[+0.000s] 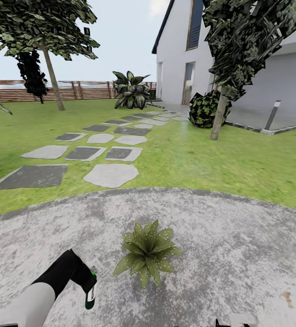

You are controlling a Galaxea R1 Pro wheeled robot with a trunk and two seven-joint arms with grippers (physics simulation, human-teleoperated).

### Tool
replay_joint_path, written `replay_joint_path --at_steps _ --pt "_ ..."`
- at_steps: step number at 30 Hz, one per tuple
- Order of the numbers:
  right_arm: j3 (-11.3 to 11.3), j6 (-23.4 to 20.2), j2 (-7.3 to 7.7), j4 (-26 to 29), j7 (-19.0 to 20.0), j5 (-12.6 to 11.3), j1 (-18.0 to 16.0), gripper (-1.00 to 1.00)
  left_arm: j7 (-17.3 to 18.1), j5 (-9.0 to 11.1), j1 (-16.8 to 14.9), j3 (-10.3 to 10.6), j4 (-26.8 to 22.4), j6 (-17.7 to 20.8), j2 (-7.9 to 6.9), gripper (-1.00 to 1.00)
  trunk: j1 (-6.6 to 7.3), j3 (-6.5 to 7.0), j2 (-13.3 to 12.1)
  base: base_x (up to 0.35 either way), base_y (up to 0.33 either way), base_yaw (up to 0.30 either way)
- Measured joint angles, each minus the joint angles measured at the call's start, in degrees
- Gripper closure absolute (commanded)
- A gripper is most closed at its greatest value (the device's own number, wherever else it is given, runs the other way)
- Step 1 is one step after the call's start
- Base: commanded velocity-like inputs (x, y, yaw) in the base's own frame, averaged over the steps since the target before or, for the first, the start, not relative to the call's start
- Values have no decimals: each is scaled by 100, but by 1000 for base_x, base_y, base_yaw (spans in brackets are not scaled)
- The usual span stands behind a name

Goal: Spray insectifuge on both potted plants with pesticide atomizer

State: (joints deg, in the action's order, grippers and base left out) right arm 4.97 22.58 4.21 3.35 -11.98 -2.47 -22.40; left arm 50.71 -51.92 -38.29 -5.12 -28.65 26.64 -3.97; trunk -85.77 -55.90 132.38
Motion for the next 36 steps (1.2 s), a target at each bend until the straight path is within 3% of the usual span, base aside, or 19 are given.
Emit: replay_joint_path --at_steps 16,18,19,20,21,22,26,27,29,32,36 --pt "-1 0 0 -1 1 0 0 -100 -11 9 0 -28 -18 -218 10 100 -1 0 0 -244 -172 266" --pt "26 -8 -5 -4 21 8 1 -100 -11 9 -1 -245 -24 -232 5 100 1 0 0 -45 -17 27" --pt "57 -10 -16 4 42 26 1 -100 -11 -7 52 -449 44 -716 -57 100 1 0 0 -5 -2 3" --pt "70 -10 -31 42 62 38 1 -100 -14 -11 236 -619 198 -1898 -158 100 2 -1 0 -1 0 1" --pt "80 -10 -28 152 143 41 1 -100 -8 3 294 -774 236 -2327 -191 100 2 0 1 0 0 0" --pt "395 -10 -12 281 248 48 1 -100 -4 23 313 -930 244 -2535 -210 100 2 0 1 0 0 0" --pt "1296 -10 -3 610 418 65 1 -100 14 50 317 -973 244 -3054 -227 100 2 0 1 0 0 0" --pt "1624 -9 1 805 573 104 1 -100 24 54 317 -979 242 -3167 -229 100 2 0 1 0 0 0" --pt "2007 -16 3 1073 924 185 -2 -100 46 49 314 -976 243 -3268 -225 100 2 0 1 0 0 0" --pt "2224 -30 1 1464 1496 430 -14 -100 75 -2 310 -917 248 -3311 -205 100 2 0 1 0 0 0" --pt "2256 -43 3 2080 2627 1067 -25 -100 247 -63 268 -893 241 -3308 -190 100 2 0 1 0 0 0"
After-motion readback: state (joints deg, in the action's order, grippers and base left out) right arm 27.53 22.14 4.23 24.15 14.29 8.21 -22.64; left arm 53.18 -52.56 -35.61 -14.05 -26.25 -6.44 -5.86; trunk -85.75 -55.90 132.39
